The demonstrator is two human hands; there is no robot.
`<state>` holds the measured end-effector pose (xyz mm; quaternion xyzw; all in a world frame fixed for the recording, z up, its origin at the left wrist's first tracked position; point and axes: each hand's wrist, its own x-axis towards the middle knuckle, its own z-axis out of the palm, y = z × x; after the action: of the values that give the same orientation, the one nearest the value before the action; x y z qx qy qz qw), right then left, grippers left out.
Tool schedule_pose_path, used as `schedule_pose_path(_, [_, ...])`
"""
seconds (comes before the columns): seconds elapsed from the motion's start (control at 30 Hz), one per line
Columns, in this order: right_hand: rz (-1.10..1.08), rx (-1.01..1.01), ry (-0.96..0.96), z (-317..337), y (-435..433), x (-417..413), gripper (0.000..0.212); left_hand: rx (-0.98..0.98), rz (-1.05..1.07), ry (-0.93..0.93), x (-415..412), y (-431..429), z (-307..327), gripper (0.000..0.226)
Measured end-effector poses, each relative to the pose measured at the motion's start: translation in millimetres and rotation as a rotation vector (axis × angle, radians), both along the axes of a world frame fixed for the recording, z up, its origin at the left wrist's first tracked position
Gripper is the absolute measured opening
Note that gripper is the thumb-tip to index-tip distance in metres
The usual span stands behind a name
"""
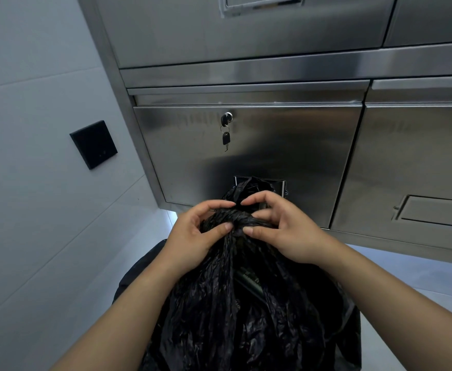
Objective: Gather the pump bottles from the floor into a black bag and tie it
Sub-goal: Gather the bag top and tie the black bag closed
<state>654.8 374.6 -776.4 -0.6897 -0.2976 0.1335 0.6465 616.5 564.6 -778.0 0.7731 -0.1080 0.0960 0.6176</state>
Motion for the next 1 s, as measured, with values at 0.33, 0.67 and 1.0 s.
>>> schedule_pose_path(0.33, [-0.053, -0.142, -0.095, -3.8, -5.7, 2.6, 0.015, 0.003, -0.030, 0.059, -1.1, -4.3, -0.8, 0.027])
schedule_pose_path(0.67, [-0.235, -0.241, -0.341, -5.8, -1.1, -1.6, 0.013, 0.064, 0.012, 0.078, 0.9, 0.1, -4.0, 0.025])
schedule_pose_path(1.0, [-0.212, -0.249, -0.294, -8.0, -3.6, 3.2, 0.009, 0.077, -0.040, 0.097, 1.4, -1.9, -3.3, 0.023])
